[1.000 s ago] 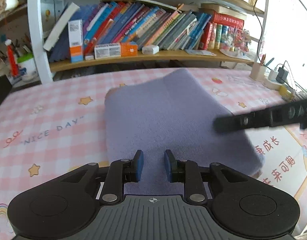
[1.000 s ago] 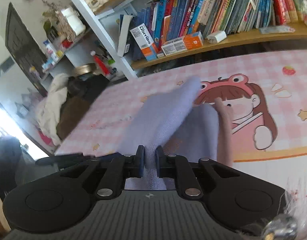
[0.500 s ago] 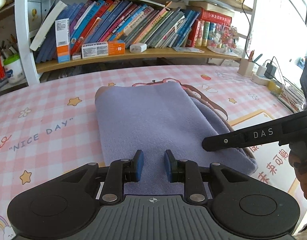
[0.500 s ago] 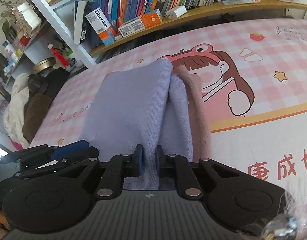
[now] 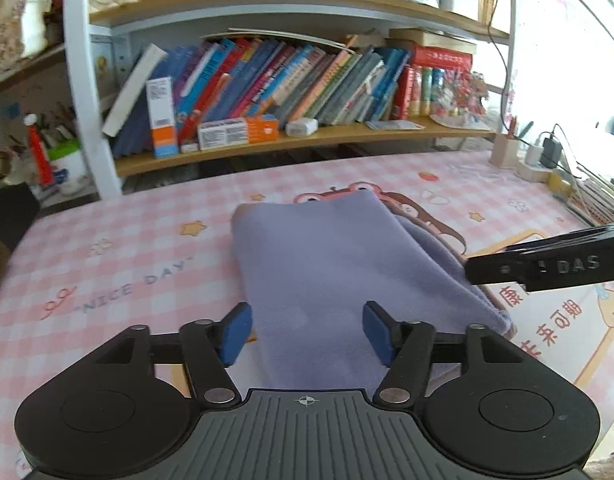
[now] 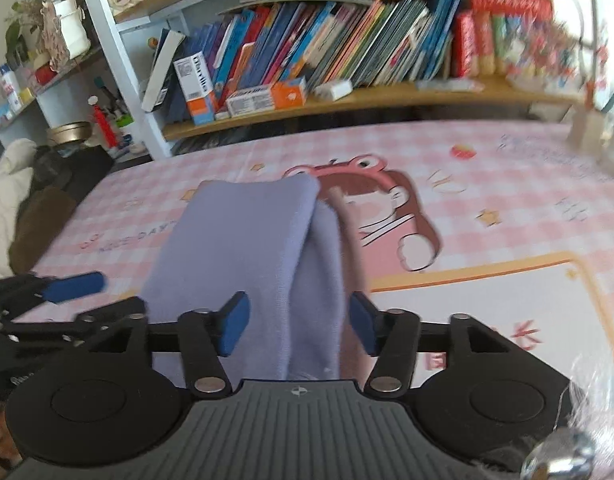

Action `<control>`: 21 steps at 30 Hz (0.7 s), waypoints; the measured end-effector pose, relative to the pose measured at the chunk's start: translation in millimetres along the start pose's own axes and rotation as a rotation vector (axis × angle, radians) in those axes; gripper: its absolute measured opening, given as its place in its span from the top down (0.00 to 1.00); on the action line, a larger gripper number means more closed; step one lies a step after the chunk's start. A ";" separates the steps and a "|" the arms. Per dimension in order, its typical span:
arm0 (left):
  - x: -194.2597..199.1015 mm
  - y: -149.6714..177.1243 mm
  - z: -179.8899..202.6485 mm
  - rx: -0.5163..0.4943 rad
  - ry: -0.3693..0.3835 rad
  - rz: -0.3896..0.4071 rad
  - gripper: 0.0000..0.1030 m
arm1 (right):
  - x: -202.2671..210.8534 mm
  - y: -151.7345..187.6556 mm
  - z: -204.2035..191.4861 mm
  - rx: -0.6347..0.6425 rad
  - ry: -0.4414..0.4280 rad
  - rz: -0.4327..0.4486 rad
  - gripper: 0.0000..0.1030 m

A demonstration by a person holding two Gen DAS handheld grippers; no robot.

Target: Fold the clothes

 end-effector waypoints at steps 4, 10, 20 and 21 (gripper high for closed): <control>5.3 2.9 -0.1 -0.008 -0.004 -0.004 0.21 | 6.0 7.9 -1.6 0.012 0.051 -0.002 0.28; 6.8 12.0 4.3 -0.030 0.038 -0.031 0.15 | 9.4 21.3 -6.7 0.005 0.066 -0.034 0.23; -17.9 20.1 -47.7 0.291 0.133 -0.163 0.14 | 3.6 21.7 20.5 -0.208 0.008 -0.106 0.13; -22.0 20.6 -52.3 0.320 0.141 -0.170 0.14 | 0.3 21.2 25.6 -0.246 -0.005 -0.122 0.13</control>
Point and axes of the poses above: each gripper's, at about its wrist camera, not at the fingertips, and x roughly against the way its jaws point, z to its right, y to its underside, the point moved 3 cm from there along -x, roughly the way its jaws point, and after that the axes turned 1 degree about -y, right-handed, at the moved point
